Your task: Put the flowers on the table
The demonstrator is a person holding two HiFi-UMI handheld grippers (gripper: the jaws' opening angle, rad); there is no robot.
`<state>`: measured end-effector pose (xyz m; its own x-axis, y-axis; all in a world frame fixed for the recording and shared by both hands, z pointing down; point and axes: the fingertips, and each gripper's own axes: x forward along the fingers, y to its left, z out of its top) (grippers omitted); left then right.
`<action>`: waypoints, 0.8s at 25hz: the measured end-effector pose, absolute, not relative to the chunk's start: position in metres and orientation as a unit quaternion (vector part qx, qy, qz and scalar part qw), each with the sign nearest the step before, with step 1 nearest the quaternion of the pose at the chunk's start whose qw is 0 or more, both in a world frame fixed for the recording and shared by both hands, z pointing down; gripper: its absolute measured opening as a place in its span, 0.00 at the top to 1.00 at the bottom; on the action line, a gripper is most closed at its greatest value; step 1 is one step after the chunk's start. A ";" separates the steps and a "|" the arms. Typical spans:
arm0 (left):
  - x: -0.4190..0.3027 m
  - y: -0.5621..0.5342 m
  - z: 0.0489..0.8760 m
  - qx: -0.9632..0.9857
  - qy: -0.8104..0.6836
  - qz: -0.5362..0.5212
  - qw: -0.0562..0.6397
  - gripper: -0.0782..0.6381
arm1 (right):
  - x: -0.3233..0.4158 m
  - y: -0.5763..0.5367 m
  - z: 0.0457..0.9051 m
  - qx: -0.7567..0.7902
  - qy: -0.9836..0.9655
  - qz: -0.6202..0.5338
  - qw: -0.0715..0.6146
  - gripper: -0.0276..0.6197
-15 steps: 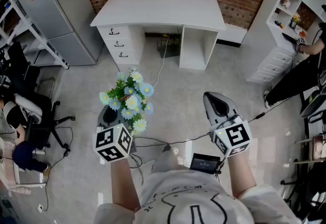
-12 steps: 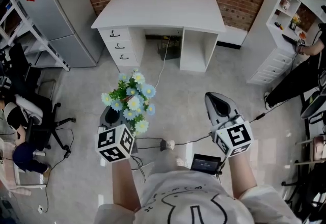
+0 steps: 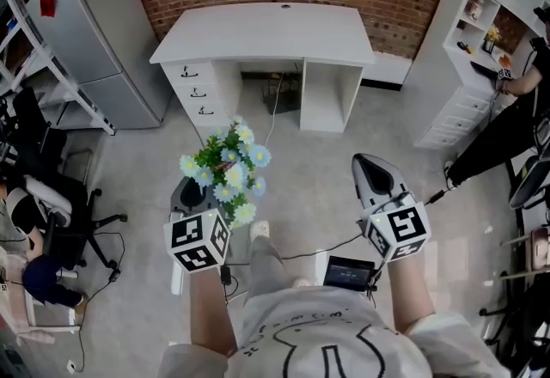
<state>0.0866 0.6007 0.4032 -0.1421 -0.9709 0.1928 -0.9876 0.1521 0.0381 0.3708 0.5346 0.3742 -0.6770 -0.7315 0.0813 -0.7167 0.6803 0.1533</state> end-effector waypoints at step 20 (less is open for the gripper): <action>-0.038 0.415 0.399 0.665 -0.742 0.050 0.070 0.82 | 0.269 0.358 0.364 0.441 -0.894 -0.047 0.055 0.93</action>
<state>-0.0377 0.4155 0.3989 -0.1063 -0.9795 0.1712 -0.9936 0.1112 0.0193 0.2688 0.3578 0.3637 -0.6044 -0.7947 0.0561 -0.7843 0.6059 0.1333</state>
